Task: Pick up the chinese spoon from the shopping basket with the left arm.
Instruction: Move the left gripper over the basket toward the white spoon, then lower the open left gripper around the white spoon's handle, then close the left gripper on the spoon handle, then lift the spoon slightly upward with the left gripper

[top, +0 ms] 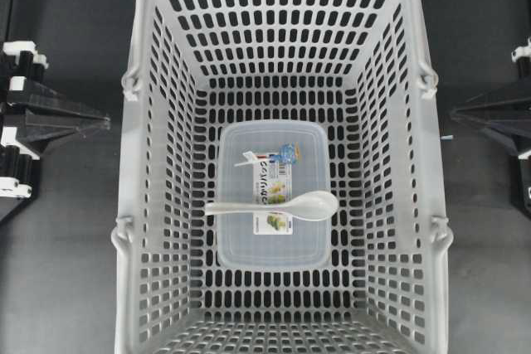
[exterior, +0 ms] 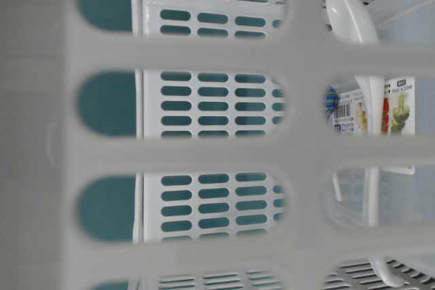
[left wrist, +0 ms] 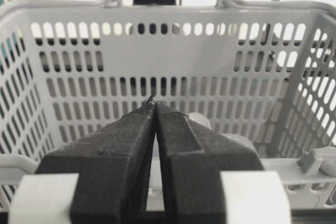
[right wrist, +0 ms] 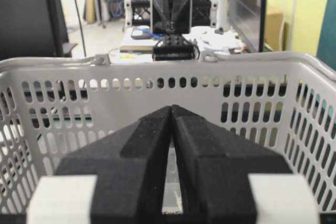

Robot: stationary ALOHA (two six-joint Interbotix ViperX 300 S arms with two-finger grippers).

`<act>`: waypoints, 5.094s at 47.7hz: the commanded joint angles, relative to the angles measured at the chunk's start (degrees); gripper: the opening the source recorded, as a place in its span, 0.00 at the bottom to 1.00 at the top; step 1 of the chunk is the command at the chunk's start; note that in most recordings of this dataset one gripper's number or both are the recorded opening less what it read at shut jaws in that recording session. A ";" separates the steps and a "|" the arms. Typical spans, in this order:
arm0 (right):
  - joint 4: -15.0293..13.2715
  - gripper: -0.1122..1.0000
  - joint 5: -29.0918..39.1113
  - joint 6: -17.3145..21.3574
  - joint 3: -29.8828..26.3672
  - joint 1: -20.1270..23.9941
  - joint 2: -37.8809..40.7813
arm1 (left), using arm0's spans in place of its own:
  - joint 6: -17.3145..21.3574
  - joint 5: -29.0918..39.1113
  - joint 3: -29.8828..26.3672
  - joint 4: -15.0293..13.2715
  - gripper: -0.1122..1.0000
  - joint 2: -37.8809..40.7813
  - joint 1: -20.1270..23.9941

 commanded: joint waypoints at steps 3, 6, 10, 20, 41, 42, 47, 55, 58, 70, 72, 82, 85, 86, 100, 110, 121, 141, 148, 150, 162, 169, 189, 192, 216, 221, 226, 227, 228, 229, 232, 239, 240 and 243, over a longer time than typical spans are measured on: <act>0.53 0.12 -0.18 0.88 -0.35 0.00 0.62 | -3.08 7.47 -6.42 2.29 0.14 3.52 -0.09; 0.62 0.10 0.18 0.97 -0.18 0.00 0.62 | -3.87 11.87 -9.32 2.29 0.10 5.45 -0.26; 0.62 0.09 0.62 0.97 -0.09 0.09 0.62 | -3.96 17.40 -13.80 2.29 0.10 8.61 -1.23; 0.70 0.09 1.05 1.05 -0.18 0.09 0.35 | -3.96 28.65 -24.52 2.37 0.10 18.37 -4.75; 1.32 0.11 4.22 1.05 -0.18 0.00 0.09 | -4.39 48.96 -45.26 2.29 0.10 40.69 -6.50; 1.41 0.12 4.31 1.05 -0.18 0.09 0.09 | -4.39 49.75 -46.05 2.29 0.10 41.57 -6.50; 1.76 0.23 4.48 1.05 -0.18 0.00 -0.09 | -4.39 52.82 -49.31 2.29 0.10 45.53 -6.59; 1.85 0.53 4.48 1.05 -0.26 0.00 -0.26 | -4.04 53.61 -51.86 2.37 0.10 49.57 -7.21; 1.85 0.63 4.48 1.05 -0.18 0.00 -0.18 | -4.39 53.79 -52.56 2.37 0.11 51.06 -7.29; 1.76 0.70 4.48 0.97 0.00 0.00 -0.18 | -5.36 57.83 -55.37 2.29 0.59 57.30 -7.47; 1.85 0.70 4.48 0.97 0.00 0.00 -0.26 | -5.71 59.06 -55.99 2.29 0.70 58.36 -7.38; 1.85 0.70 4.48 0.97 0.18 0.00 -0.18 | -5.89 60.56 -58.18 2.37 0.90 62.67 -7.91; 1.76 0.70 4.48 0.97 0.18 0.00 -0.26 | -5.89 60.47 -58.10 2.29 0.88 63.46 -8.00; 1.85 0.70 4.48 0.97 0.18 0.00 -0.26 | -5.89 60.56 -58.10 2.29 0.88 63.63 -8.00; 1.76 0.70 4.48 0.97 0.53 -0.53 -0.26 | -6.15 60.29 -57.04 2.29 0.87 65.48 -8.09; 1.76 0.69 4.57 0.97 0.70 -0.62 -0.26 | -6.15 59.41 -56.07 2.37 0.70 66.36 -8.09; 1.76 0.69 4.57 0.97 0.79 -0.53 -0.26 | -5.54 59.06 -56.34 2.29 0.21 65.92 -8.00; 1.76 0.69 4.48 0.97 0.88 -0.53 -0.26 | -6.33 67.50 -63.63 2.37 0.21 58.62 -7.03; 1.85 0.69 4.48 0.97 0.88 -0.53 -0.26 | -6.24 75.94 -69.79 2.37 0.21 56.78 -7.12; 1.85 0.69 4.48 1.05 0.88 -0.62 -0.26 | -6.15 77.87 -71.72 2.37 0.21 56.43 -7.03; 1.85 0.69 4.48 1.05 0.88 -0.53 -0.26 | -6.33 84.11 -79.54 2.37 0.21 56.51 -6.06; 1.85 0.69 4.48 1.05 0.88 -0.62 -0.26 | -6.33 84.29 -79.54 2.37 0.21 56.78 -5.98; 1.85 0.69 4.48 1.05 0.88 -0.53 -0.26 | -6.42 84.02 -79.80 2.37 0.21 57.48 -6.06; 1.85 0.69 4.48 1.05 0.88 -0.62 -0.26 | -6.42 84.02 -79.89 2.37 0.21 57.57 -5.98; 1.85 0.69 4.31 1.05 0.88 -0.62 -0.26 | -6.33 83.94 -79.80 2.37 0.21 57.83 -5.98; 1.85 0.69 4.22 1.05 0.88 -0.53 -0.26 | -6.33 83.94 -79.80 2.37 0.21 57.83 -5.98; 1.85 0.69 4.22 1.05 0.88 -0.62 -0.26 | -6.33 83.85 -79.89 2.37 0.21 57.92 -5.98; 1.85 0.69 4.22 1.05 0.88 -0.53 -0.26 | -6.33 83.94 -79.98 2.37 0.21 57.92 -5.98; 1.85 0.69 4.22 1.05 0.88 -0.53 -0.26 | -6.33 83.85 -79.98 2.29 0.21 57.92 -5.98; 1.85 0.69 4.22 1.05 0.88 -0.53 -0.35 | -6.33 83.94 -79.98 2.37 0.21 58.10 -5.98; 1.85 0.69 4.22 1.05 0.88 -0.62 -0.26 | -6.33 83.94 -79.98 2.37 0.21 58.10 -5.98; 1.85 0.69 4.22 1.05 0.88 -0.62 -0.35 | -6.33 83.85 -79.98 2.37 0.21 58.10 -5.98; 1.85 0.69 4.22 1.05 0.88 -0.62 -0.26 | -6.33 83.85 -79.98 2.29 0.21 58.18 -5.98; 1.85 0.69 4.22 1.05 0.88 -0.53 -0.26 | -6.33 83.85 -79.98 2.37 0.21 58.18 -5.98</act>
